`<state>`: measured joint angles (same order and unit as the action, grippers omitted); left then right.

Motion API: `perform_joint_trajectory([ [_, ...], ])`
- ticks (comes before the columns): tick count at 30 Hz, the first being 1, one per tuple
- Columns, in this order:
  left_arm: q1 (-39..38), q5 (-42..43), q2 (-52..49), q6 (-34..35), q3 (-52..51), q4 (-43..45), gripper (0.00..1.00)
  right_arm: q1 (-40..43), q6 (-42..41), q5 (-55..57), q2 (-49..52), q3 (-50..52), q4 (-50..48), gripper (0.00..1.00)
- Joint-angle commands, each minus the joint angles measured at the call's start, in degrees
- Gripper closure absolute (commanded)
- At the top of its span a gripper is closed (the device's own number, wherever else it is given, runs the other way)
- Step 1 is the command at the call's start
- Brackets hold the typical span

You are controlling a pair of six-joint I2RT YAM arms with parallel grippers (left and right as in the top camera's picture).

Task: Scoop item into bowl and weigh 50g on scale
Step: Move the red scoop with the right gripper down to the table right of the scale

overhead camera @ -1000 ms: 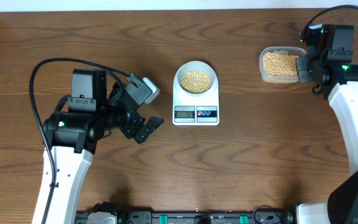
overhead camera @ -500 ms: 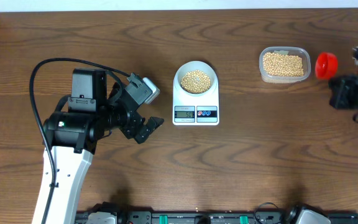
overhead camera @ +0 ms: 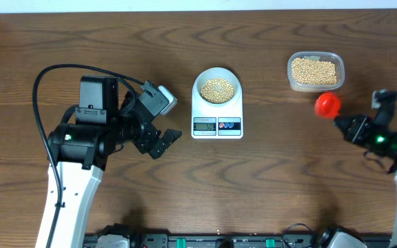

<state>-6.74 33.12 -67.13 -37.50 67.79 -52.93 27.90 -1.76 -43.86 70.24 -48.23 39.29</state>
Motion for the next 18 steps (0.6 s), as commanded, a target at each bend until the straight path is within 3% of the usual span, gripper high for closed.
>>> perform_joint_trajectory([
  [1, 0.3, 0.9, -0.1, 0.2, 1.7, -0.2, 0.02, -0.2, -9.6, -2.4, -0.3, 6.8, -7.8, 0.99],
  [6, 0.3, 0.9, -0.1, 0.2, 1.7, -0.2, 0.02, -0.2, -17.4, -2.3, -0.3, 13.5, -17.7, 0.99],
  [18, 0.3, 0.9, -0.1, 0.2, 1.7, -0.2, 0.02, -0.2, -24.3, 6.8, -0.2, 23.9, -29.1, 0.98],
])
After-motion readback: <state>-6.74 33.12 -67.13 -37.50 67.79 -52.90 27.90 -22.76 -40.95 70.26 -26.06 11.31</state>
